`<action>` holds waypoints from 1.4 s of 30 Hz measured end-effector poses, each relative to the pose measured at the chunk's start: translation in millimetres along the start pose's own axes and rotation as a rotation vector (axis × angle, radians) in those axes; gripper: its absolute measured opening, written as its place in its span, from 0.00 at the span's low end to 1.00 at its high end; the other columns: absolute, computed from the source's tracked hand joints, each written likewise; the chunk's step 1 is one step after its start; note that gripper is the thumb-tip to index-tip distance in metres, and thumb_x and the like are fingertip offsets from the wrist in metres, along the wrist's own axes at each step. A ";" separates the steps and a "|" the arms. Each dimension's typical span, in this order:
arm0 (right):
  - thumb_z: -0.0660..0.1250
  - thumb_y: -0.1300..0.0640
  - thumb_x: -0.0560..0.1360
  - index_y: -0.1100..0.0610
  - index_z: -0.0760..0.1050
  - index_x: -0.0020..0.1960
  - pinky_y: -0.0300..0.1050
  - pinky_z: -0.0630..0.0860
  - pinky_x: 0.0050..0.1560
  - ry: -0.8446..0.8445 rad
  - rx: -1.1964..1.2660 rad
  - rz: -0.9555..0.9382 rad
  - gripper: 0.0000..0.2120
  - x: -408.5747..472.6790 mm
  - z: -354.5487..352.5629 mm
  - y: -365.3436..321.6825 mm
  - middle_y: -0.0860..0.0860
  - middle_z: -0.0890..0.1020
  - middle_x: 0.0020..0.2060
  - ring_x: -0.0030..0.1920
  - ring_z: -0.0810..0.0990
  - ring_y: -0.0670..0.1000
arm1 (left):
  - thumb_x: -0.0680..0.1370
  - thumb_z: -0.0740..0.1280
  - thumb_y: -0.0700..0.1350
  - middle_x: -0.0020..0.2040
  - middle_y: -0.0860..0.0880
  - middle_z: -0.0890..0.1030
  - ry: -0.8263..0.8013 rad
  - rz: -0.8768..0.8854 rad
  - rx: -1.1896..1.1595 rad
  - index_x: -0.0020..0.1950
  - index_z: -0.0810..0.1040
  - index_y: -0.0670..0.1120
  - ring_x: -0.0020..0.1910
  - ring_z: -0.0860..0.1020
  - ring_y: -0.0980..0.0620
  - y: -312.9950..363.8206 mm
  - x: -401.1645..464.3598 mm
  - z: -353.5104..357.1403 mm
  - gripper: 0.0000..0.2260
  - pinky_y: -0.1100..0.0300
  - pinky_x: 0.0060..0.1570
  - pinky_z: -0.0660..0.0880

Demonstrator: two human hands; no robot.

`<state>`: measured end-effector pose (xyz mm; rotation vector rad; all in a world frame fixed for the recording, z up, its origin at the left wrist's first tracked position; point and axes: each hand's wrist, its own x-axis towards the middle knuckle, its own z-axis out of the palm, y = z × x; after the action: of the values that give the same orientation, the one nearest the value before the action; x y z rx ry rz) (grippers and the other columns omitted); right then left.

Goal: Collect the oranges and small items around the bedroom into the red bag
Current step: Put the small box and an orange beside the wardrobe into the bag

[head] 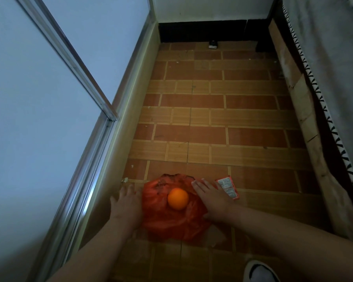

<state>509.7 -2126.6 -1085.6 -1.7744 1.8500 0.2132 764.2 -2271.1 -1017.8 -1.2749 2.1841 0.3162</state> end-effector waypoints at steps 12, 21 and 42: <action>0.58 0.42 0.76 0.55 0.58 0.82 0.66 0.50 0.80 0.252 0.034 -0.270 0.37 4.7 -6.2 -45.7 0.53 0.57 0.83 0.83 0.49 0.54 | 0.82 0.63 0.54 0.84 0.47 0.55 0.063 0.634 0.311 0.75 0.72 0.54 0.84 0.49 0.43 38.8 -15.9 -15.3 0.21 0.35 0.79 0.49; 0.74 0.40 0.72 0.54 0.43 0.84 0.64 0.43 0.80 0.005 -0.094 -0.176 0.54 -0.2 13.1 -36.3 0.51 0.43 0.84 0.83 0.40 0.55 | 0.83 0.59 0.64 0.84 0.46 0.57 -0.033 0.496 0.350 0.84 0.54 0.47 0.84 0.49 0.41 31.2 -14.1 -0.5 0.35 0.33 0.78 0.51; 0.76 0.49 0.73 0.57 0.44 0.84 0.62 0.42 0.80 -0.009 -0.093 0.023 0.53 -3.9 2.4 4.4 0.53 0.44 0.84 0.83 0.42 0.57 | 0.80 0.55 0.70 0.85 0.46 0.50 0.029 0.200 0.298 0.84 0.57 0.54 0.84 0.43 0.39 17.3 -8.8 -9.9 0.36 0.29 0.77 0.49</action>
<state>506.1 -2121.6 -1086.8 -1.8120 1.8823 0.3205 749.1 -2260.6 -1006.2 -0.9068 2.2856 0.0454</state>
